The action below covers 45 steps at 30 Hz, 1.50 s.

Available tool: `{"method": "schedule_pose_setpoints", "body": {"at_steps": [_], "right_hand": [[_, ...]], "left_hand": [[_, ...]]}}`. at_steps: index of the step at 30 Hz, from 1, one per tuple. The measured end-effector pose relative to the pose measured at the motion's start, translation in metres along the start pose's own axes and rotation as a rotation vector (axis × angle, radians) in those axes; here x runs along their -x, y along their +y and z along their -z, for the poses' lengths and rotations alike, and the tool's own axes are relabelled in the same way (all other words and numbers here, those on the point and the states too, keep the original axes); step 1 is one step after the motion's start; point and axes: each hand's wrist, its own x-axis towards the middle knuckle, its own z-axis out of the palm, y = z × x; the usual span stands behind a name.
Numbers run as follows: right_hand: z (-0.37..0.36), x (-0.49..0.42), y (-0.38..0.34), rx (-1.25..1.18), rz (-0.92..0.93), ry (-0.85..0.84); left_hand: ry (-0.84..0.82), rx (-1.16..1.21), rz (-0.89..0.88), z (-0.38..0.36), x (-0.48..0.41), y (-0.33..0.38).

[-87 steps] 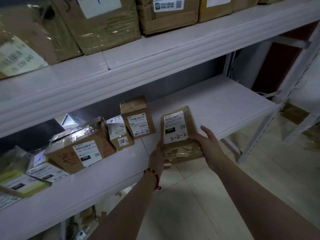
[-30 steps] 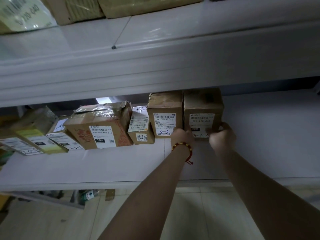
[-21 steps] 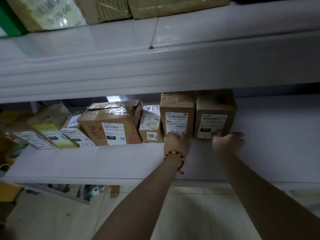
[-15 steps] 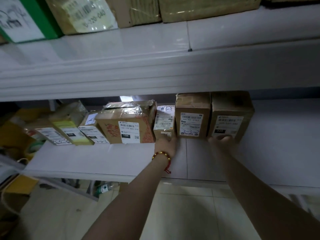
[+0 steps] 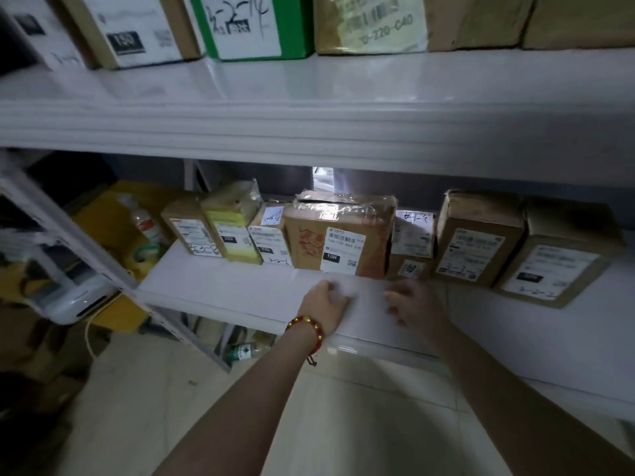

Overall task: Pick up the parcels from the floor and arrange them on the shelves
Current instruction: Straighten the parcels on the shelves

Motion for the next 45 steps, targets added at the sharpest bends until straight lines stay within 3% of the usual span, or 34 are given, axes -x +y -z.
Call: {"method": "schedule_pose_setpoints", "body": {"at_steps": [8, 14, 20, 26, 31, 36, 45], "right_hand": [[-0.089, 0.035, -0.064, 0.042, 0.081, -0.122], [-0.115, 0.111, -0.157, 0.203, 0.289, -0.242], [-0.108, 0.202, -0.265, 0.084, 0.6, -0.104], [-0.093, 0.253, -0.356, 0.144, 0.703, 0.065], [-0.083, 0.271, -0.4, 0.173, 0.74, 0.137], [-0.08, 0.252, -0.432, 0.335, 0.748, 0.093], [-0.112, 0.171, -0.459, 0.65, 0.816, 0.078]], "left_hand": [[0.125, 0.035, 0.046, 0.105, 0.039, -0.058], [0.107, 0.024, -0.122, 0.203, 0.094, -0.044], [0.203, 0.042, -0.377, 0.314, 0.152, 0.016], [0.271, 0.095, -0.501, 0.399, 0.197, 0.059], [0.301, 0.039, -0.501, 0.449, 0.206, 0.071], [0.402, -0.057, -0.473, 0.483, 0.181, 0.078], [0.595, 0.039, -0.323, 0.509, 0.114, 0.072]]}}
